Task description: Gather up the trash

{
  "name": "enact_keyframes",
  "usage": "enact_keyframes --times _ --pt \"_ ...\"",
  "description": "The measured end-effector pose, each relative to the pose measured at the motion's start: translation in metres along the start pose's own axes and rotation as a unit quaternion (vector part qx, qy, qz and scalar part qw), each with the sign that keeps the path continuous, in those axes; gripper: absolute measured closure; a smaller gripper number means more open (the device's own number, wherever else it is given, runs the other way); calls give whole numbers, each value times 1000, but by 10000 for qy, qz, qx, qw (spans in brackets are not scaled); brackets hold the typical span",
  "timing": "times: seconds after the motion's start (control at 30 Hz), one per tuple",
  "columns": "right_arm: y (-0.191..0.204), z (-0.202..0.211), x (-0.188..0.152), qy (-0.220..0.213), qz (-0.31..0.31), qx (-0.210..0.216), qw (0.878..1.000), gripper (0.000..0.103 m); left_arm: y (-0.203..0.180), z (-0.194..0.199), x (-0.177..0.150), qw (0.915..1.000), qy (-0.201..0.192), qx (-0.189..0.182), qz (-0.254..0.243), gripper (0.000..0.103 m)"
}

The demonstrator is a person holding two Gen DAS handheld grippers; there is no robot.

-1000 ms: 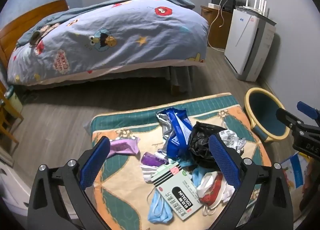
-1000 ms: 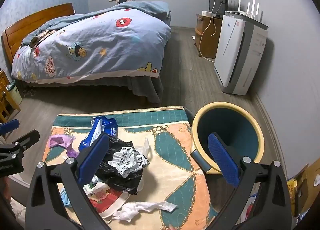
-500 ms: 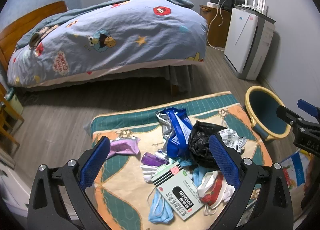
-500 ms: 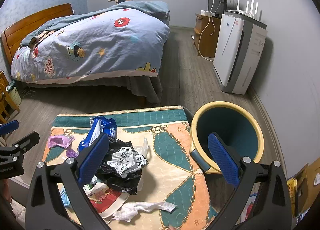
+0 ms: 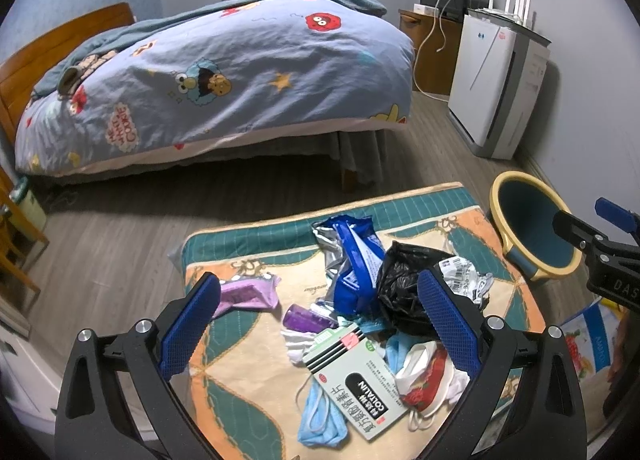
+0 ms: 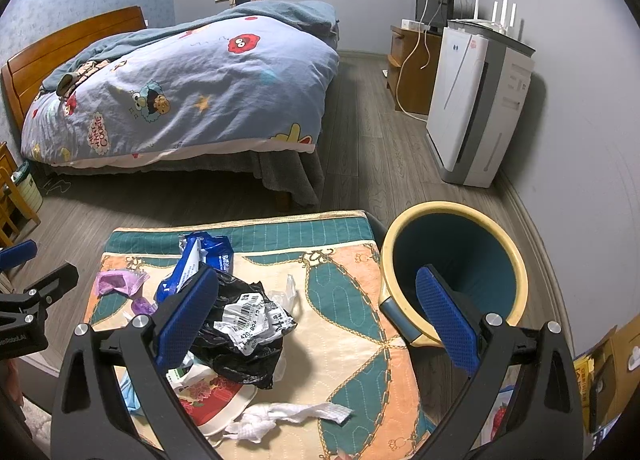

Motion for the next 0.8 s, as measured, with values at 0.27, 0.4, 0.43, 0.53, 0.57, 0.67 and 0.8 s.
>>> enact_keyframes --times 0.27,0.4,0.43,0.53,0.57,0.67,0.8 --pt "-1 -2 -2 24 -8 -15 10000 6 0 0 0 10000 0 3 -4 5" --pt "0 -2 -4 40 -7 -18 10000 6 0 0 0 10000 1 7 -10 5" --pt "0 -2 -3 39 -5 -18 10000 6 0 0 0 10000 -2 7 -11 5" --pt "0 -3 -4 46 -8 -15 10000 6 -1 -1 0 10000 2 6 -7 5" --pt "0 -3 -4 55 -6 -15 10000 6 0 0 0 10000 3 10 -10 5" --pt "0 -3 -4 58 -5 -15 10000 6 0 0 0 10000 -1 9 -10 5" --pt "0 -3 -4 62 -7 -13 10000 6 -1 0 0 10000 2 9 -14 5"
Point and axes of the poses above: each gripper's, at about its wrist camera, not at the fingertips, and z roughly against the way its jaws point, y to its left, x to its top, the point moved 7 cm from there along -z, roughly the way its jaws point, and after that the axes turned 12 degrees about z, right-handed, at the moved point
